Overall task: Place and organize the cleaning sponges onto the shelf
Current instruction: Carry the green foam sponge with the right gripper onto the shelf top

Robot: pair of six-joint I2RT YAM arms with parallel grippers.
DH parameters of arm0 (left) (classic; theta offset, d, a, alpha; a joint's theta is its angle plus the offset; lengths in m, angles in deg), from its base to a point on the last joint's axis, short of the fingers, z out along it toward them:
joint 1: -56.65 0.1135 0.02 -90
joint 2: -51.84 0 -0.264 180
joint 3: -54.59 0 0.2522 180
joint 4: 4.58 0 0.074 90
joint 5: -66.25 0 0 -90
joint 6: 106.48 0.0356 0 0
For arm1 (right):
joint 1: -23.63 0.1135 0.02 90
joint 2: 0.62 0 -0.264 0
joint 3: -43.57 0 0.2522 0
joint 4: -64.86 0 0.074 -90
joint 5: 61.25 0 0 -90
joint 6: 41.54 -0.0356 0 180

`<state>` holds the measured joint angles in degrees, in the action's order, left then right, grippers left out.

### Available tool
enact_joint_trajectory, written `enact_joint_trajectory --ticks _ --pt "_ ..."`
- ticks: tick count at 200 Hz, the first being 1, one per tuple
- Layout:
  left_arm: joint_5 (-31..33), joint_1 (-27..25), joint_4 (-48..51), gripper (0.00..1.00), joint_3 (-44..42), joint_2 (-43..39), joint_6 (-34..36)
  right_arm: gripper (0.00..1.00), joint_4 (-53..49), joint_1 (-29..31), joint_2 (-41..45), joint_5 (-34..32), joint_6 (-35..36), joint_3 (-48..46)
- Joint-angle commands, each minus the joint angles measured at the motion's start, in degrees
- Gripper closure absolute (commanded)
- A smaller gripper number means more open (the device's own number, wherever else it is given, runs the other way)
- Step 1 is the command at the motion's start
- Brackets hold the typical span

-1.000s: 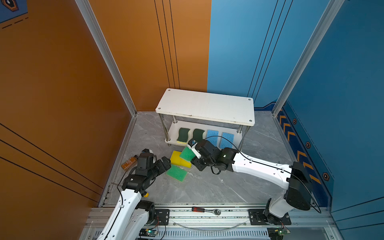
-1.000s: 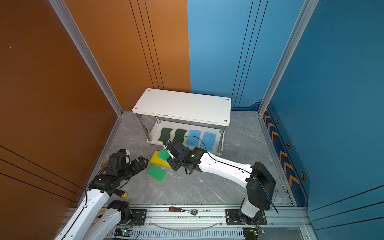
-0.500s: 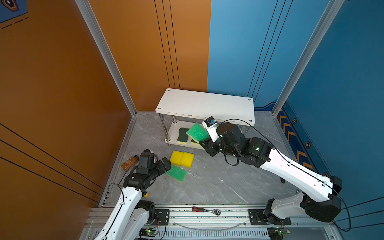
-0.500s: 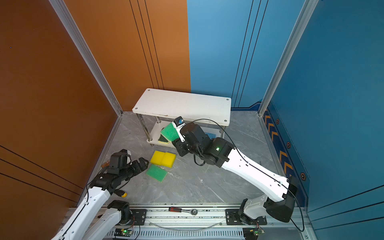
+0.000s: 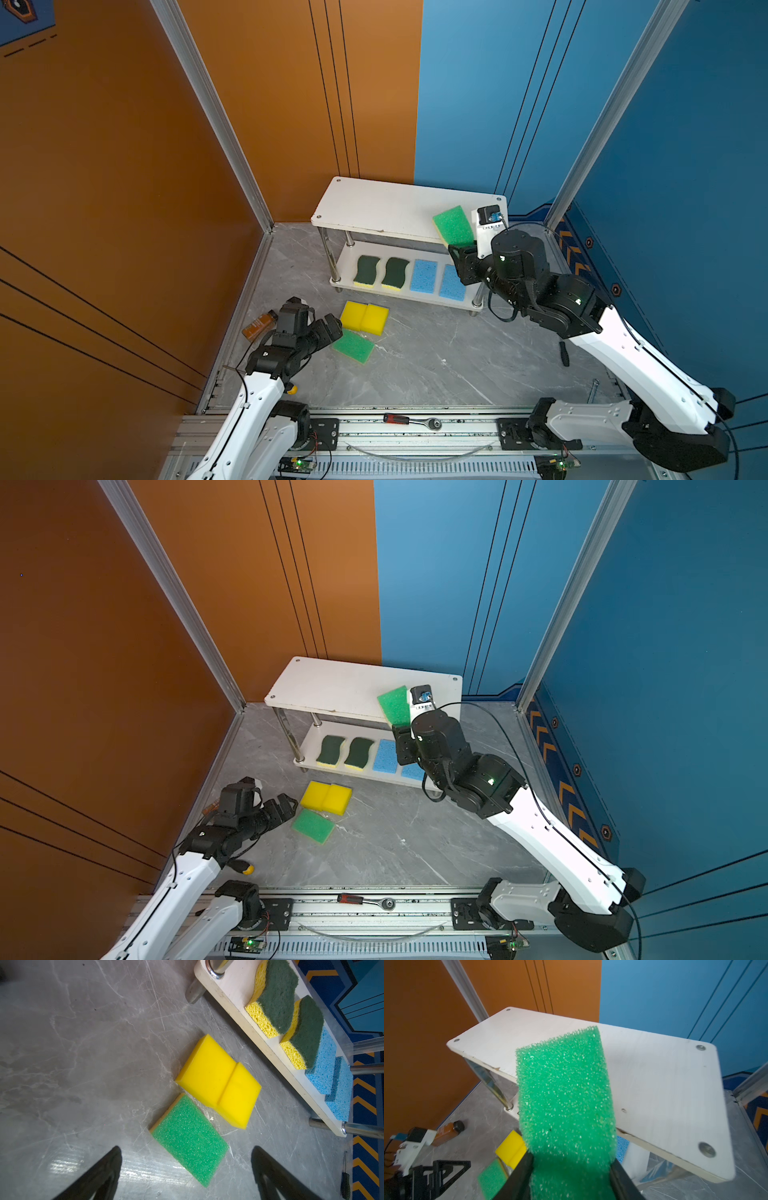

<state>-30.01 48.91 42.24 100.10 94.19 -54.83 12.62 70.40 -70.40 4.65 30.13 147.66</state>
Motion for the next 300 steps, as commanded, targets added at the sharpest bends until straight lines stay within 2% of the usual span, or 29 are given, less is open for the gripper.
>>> enact_joint_trajectory --ticks 1,39,95,141,188,230,300 --pt "0.5 0.6 1.5 0.02 1.4 0.0 1.2 0.54 2.8 -2.4 1.1 -2.9 -2.3 0.5" --pt "1.7 0.6 1.5 0.02 1.6 0.5 1.5 0.54 3.8 -6.1 -0.3 -5.4 -3.1 2.4" --pt "2.3 0.6 -0.2 0.02 2.4 2.9 2.0 0.54 5.4 -10.3 -1.9 -6.6 -7.8 2.1" --pt "1.9 0.6 -1.0 0.02 2.1 3.7 1.9 0.57 7.5 -10.1 -5.2 -7.9 -13.1 2.1" --pt "2.1 0.6 -1.1 0.02 2.4 4.0 2.1 0.57 9.3 -9.4 -8.0 -9.6 -15.4 2.8" --pt "2.1 0.6 -1.2 0.02 2.6 4.1 2.2 0.57 6.1 -8.8 -9.9 -12.8 -18.0 5.1" --pt "1.7 0.6 -1.5 0.02 2.7 4.8 2.3 0.55 4.3 -8.3 -10.2 -13.7 -19.5 4.9"
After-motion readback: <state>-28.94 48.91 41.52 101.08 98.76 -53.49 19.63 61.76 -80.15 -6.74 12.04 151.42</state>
